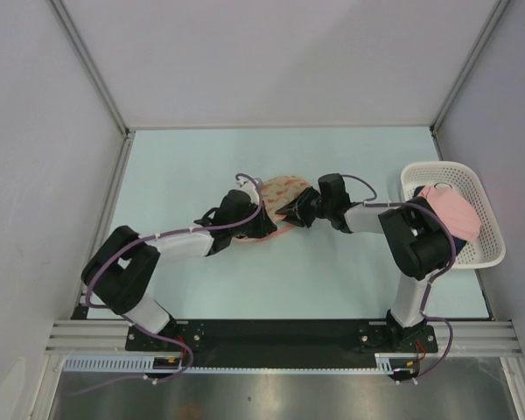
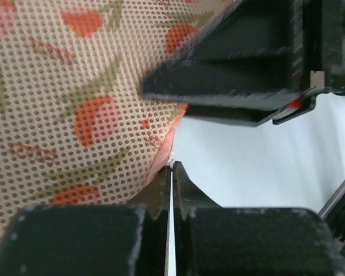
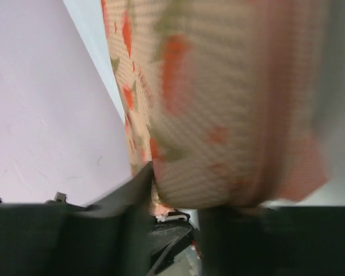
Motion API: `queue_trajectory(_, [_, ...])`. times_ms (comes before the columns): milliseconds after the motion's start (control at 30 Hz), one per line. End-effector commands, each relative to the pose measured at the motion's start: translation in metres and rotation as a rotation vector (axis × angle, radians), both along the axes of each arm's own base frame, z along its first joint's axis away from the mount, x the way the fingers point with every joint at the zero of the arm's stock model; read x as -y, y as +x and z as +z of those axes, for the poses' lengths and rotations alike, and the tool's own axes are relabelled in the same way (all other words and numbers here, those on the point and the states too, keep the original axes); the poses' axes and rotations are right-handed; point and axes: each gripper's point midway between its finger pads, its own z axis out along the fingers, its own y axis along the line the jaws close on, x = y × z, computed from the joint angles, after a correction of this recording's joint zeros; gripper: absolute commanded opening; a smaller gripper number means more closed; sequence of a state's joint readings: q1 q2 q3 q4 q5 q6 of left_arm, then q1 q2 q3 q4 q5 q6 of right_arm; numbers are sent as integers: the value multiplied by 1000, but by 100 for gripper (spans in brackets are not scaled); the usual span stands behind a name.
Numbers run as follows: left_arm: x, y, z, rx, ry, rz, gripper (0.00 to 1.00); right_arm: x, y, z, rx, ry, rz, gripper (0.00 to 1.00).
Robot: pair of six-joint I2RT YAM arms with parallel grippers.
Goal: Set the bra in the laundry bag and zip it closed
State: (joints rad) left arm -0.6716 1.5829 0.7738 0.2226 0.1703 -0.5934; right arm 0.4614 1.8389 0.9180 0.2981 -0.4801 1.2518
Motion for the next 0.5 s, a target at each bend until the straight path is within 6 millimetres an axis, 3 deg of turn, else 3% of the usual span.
queue_trajectory(0, [-7, -5, 16, 62, 3, 4, 0, -6, 20, 17, 35, 75, -31, 19])
queue_trajectory(67, [-22, -5, 14, 69, 35, 56, 0, 3, 23, 13, 31, 71, -29, 5])
queue_trajectory(133, [-39, -8, 11, 62, 55, 107, 0, 8, 20, 9, 25, 73, 2, 0])
queue_trajectory(233, [-61, -14, 2, 41, 90, 151, 0, 21, 22, 5, 29, 84, 26, 0])
queue_trajectory(267, [-66, -15, 8, 58, 83, 162, 0, 29, 27, 3, 24, 82, 18, 0])
queue_trajectory(467, [-94, -30, -1, 47, 102, 189, 0, 38, 36, 6, 50, 77, 90, 0])
